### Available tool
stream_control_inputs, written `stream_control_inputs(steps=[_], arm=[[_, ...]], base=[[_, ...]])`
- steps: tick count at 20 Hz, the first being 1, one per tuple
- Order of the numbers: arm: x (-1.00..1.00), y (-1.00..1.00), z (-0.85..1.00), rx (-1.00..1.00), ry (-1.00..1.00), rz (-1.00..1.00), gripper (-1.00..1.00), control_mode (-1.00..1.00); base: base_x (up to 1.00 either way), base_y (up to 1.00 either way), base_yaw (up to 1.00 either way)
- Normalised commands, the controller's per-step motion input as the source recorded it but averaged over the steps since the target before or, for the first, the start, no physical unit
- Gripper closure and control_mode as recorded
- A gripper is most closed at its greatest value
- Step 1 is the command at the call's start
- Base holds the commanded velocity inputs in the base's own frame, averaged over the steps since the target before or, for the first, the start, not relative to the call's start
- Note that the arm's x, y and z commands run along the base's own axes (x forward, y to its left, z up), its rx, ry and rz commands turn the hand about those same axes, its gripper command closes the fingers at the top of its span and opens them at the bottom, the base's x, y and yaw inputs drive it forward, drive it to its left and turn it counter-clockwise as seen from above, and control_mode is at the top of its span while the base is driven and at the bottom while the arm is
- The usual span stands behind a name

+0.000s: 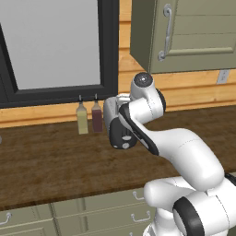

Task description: Start the toaster. Once the lever pops up, take the bread to the plate on the dining counter.

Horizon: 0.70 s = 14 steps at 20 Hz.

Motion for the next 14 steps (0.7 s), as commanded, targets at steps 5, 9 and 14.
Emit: stream_control_inputs(steps=[5, 9, 14], arm=[[0.0, 0.0, 0.0, 0.0, 0.0, 0.0, -1.0, -1.0], [0.0, 0.0, 0.0, 0.0, 0.0, 0.0, -1.0, -1.0], [0.0, 0.0, 0.0, 0.0, 0.0, 0.0, -1.0, -1.0]], base=[[0.0, 0.0, 0.0], [0.0, 0.0, 0.0], [0.0, 0.0, 0.0]])
